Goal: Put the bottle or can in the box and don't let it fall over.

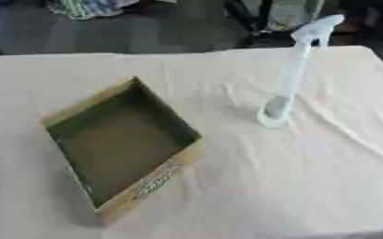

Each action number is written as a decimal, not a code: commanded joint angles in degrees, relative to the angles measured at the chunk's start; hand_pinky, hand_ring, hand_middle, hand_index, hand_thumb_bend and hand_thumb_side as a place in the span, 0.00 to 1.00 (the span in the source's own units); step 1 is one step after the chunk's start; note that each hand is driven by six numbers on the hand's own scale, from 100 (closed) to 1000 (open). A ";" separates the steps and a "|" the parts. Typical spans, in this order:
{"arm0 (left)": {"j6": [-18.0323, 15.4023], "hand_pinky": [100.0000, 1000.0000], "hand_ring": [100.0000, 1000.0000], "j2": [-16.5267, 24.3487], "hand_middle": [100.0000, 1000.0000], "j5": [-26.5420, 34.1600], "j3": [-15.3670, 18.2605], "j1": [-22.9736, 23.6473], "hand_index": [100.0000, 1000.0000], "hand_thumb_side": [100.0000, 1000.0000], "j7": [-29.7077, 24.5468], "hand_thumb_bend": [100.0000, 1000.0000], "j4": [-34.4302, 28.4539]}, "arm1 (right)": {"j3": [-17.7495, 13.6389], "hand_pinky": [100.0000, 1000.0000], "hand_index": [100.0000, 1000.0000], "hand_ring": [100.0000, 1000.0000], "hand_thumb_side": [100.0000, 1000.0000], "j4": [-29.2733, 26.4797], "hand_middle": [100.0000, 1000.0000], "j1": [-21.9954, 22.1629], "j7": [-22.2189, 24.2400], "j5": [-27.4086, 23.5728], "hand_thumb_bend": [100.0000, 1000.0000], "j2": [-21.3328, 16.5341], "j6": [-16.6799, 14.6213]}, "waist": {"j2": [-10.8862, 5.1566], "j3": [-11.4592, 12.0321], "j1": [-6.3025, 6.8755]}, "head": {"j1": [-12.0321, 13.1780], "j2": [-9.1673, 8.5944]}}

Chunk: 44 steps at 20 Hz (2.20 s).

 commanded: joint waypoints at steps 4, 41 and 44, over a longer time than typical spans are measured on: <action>-0.05 0.56 0.65 1.60 0.58 0.00 0.60 -0.52 0.76 0.72 0.15 0.00 -0.86 | 1.32 0.00 0.87 0.00 0.50 -1.28 0.00 -0.75 -2.08 6.07 0.00 0.30 0.79 | -1.12 0.20 0.13 | -0.35 -0.35; 0.10 0.56 0.65 1.30 0.58 0.25 0.04 -1.37 0.76 0.72 -0.29 0.00 -0.92 | 15.93 0.00 0.93 0.00 0.84 11.00 0.00 1.73 -22.77 -23.01 0.22 9.69 4.45 | -0.16 1.44 0.42 | -1.46 -1.54; 0.11 0.56 0.65 1.22 0.58 0.29 0.04 -1.43 0.76 0.72 -0.30 0.00 -0.92 | 15.66 0.00 0.93 0.00 0.83 12.33 0.00 0.32 -21.84 -23.46 0.18 10.06 2.57 | 0.00 1.54 0.52 | -1.47 -1.79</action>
